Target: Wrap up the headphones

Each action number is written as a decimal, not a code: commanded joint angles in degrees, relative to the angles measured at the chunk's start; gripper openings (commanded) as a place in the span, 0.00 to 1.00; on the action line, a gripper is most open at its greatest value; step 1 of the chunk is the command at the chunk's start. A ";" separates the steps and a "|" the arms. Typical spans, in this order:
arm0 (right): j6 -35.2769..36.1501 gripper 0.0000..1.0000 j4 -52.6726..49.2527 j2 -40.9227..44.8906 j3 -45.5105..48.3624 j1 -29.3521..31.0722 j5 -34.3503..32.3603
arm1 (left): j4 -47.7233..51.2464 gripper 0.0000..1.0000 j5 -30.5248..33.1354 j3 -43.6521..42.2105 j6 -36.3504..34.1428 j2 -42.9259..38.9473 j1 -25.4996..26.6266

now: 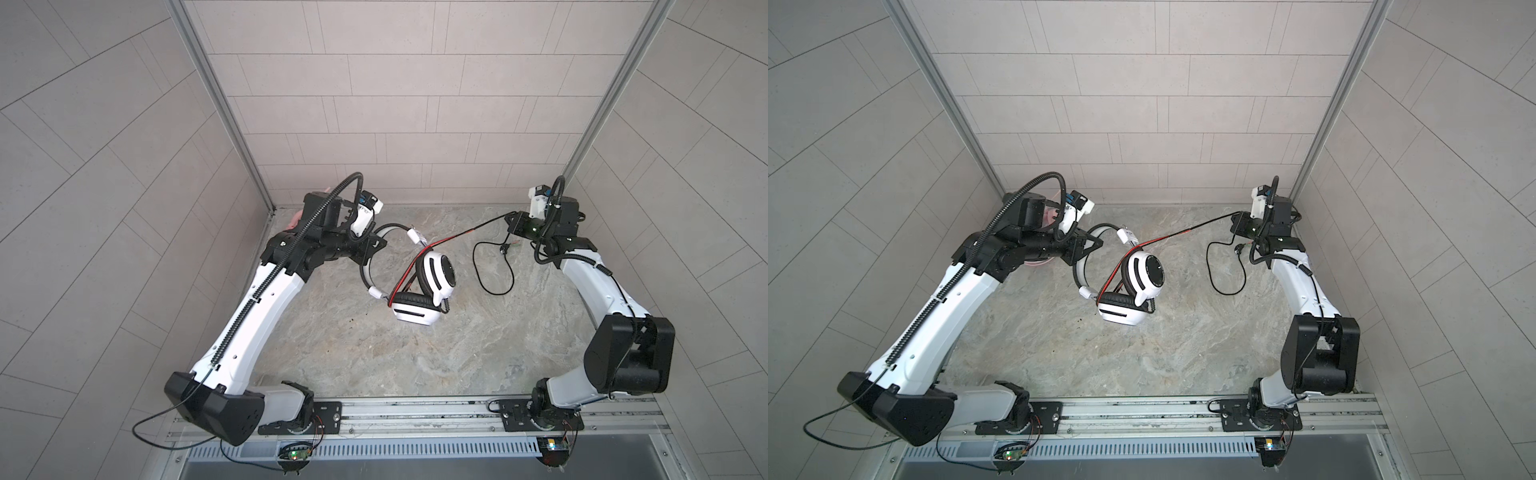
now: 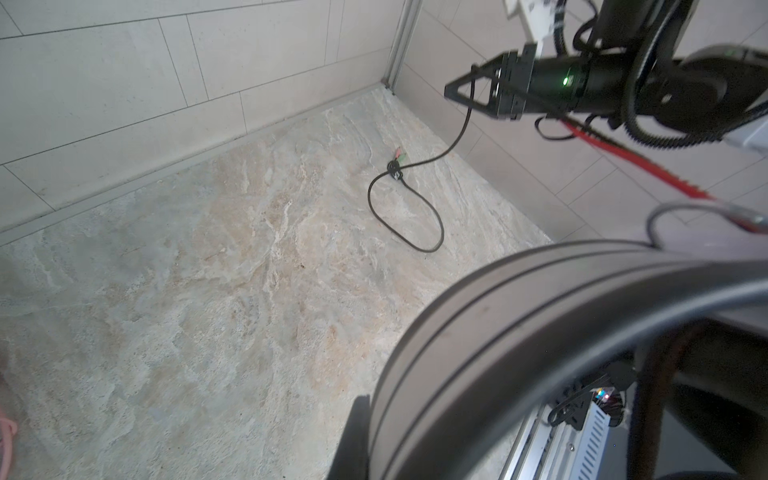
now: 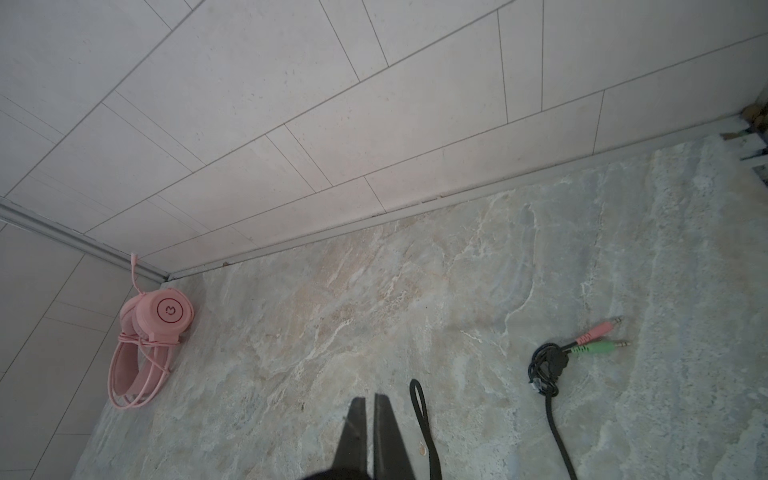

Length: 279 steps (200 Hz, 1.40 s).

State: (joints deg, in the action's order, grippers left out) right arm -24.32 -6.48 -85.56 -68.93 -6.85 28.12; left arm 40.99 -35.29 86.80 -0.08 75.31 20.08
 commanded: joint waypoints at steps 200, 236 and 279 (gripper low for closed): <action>7.51 0.00 1.83 -4.01 5.01 18.18 -7.95 | -31.97 0.00 -11.82 -3.01 29.37 1.66 -6.75; 7.70 0.00 1.82 -3.74 6.10 18.72 -7.95 | -33.08 0.00 -11.18 -3.40 30.88 1.17 -8.22; 9.80 0.00 0.30 -2.93 7.51 21.00 -7.77 | -37.78 0.00 -9.47 -3.10 38.03 2.26 -11.16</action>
State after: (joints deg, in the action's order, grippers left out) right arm -16.53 -4.21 -89.23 -62.83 12.86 21.39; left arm 11.79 -44.51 82.87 30.30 77.84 10.63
